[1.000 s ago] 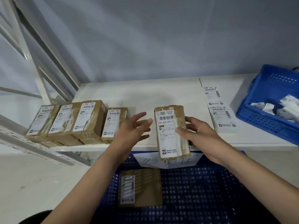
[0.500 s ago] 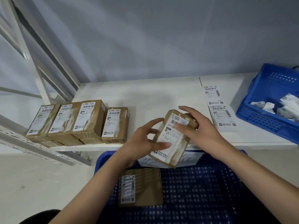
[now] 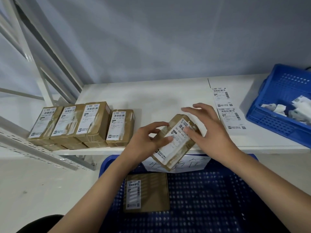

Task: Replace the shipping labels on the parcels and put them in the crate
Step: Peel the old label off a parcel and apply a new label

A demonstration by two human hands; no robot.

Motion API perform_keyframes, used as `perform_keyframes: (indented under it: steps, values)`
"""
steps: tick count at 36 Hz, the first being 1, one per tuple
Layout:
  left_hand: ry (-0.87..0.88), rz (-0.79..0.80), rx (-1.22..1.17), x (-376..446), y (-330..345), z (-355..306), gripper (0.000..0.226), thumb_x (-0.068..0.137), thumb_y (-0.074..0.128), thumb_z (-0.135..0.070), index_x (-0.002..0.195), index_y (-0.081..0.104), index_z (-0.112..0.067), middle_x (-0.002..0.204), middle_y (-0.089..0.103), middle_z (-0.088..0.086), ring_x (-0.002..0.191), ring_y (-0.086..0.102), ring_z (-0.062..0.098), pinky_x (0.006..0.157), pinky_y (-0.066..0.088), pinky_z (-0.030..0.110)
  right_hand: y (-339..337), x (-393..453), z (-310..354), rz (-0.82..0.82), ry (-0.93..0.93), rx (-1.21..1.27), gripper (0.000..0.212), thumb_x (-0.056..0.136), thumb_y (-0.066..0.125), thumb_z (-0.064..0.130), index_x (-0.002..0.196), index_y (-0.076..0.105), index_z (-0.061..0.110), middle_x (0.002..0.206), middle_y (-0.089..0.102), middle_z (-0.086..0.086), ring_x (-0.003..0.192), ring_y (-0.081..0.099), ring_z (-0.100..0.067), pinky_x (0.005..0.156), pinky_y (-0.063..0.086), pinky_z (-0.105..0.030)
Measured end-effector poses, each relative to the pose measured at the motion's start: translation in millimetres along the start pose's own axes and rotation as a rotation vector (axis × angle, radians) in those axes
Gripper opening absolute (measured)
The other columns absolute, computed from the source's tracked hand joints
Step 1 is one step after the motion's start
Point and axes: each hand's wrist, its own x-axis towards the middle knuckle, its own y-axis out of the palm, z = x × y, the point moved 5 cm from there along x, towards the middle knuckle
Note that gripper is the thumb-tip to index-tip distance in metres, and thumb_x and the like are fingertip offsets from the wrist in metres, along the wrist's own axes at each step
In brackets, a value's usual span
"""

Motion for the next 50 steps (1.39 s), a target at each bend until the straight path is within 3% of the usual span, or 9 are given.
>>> perform_keyframes:
  steps: [3, 6, 14, 20, 35, 40, 50]
  values:
    - [-0.023, -0.008, -0.032, 1, -2, 0, 0.040, 0.083, 0.083, -0.036, 0.119, 0.069, -0.045, 0.114, 0.070, -0.004, 0.084, 0.076, 0.012, 0.075, 0.065, 0.044, 1, 0, 1, -0.032, -0.017, 0.055, 0.041, 0.090, 0.072, 0.008, 0.126, 0.067, 0.028, 0.127, 0.054, 0.007, 0.121, 0.054, -0.004, 0.100, 0.044, -0.013]
    - [-0.040, -0.011, -0.068, 1, -3, -1, 0.038, 0.082, 0.083, -0.035, 0.117, 0.071, -0.044, 0.111, 0.072, -0.003, 0.083, 0.076, 0.013, 0.077, 0.065, 0.042, 1, 1, -2, -0.038, 0.014, 0.092, 0.036, 0.091, 0.071, 0.010, 0.122, 0.068, 0.028, 0.119, 0.061, 0.009, 0.113, 0.060, -0.009, 0.095, 0.049, -0.018]
    - [-0.066, -0.009, -0.127, -1, 1, -1, 0.038, 0.081, 0.085, -0.032, 0.117, 0.072, -0.038, 0.107, 0.073, -0.003, 0.082, 0.077, 0.015, 0.075, 0.064, 0.036, 2, 2, -4, -0.060, 0.085, 0.241, 0.030, 0.092, 0.071, 0.008, 0.115, 0.071, 0.027, 0.114, 0.068, 0.011, 0.108, 0.064, -0.010, 0.092, 0.053, -0.023]
    - [-0.077, -0.004, -0.118, 0, -1, 1, 0.039, 0.078, 0.086, -0.037, 0.115, 0.074, -0.041, 0.108, 0.074, -0.002, 0.086, 0.077, 0.016, 0.083, 0.063, 0.044, 2, 3, -6, -0.042, 0.128, 0.263, 0.028, 0.092, 0.071, 0.010, 0.111, 0.071, 0.030, 0.110, 0.069, 0.013, 0.102, 0.064, -0.010, 0.093, 0.054, -0.029]
    - [-0.067, 0.007, -0.058, -2, 0, 1, 0.038, 0.077, 0.087, -0.038, 0.113, 0.073, -0.043, 0.110, 0.073, -0.003, 0.083, 0.077, 0.016, 0.082, 0.063, 0.049, 8, -2, -10, -0.016, 0.142, 0.231, 0.025, 0.094, 0.068, 0.010, 0.104, 0.067, 0.033, 0.111, 0.069, 0.012, 0.103, 0.063, -0.012, 0.085, 0.056, -0.026]
    - [-0.050, 0.005, -0.047, -2, 1, -1, 0.040, 0.079, 0.086, -0.033, 0.115, 0.073, -0.038, 0.108, 0.072, -0.001, 0.078, 0.076, 0.012, 0.071, 0.064, 0.031, 7, 0, -11, -0.010, 0.154, 0.202, 0.020, 0.094, 0.067, 0.014, 0.101, 0.065, 0.033, 0.110, 0.068, 0.014, 0.103, 0.064, -0.010, 0.083, 0.057, -0.025]
    - [-0.036, 0.005, -0.022, -1, 2, 3, 0.041, 0.078, 0.088, -0.033, 0.116, 0.073, -0.038, 0.109, 0.072, -0.001, 0.078, 0.076, 0.012, 0.072, 0.063, 0.030, 6, 1, -10, -0.009, 0.148, 0.107, 0.021, 0.094, 0.066, 0.011, 0.096, 0.062, 0.031, 0.111, 0.063, 0.009, 0.097, 0.062, -0.006, 0.082, 0.053, -0.019]
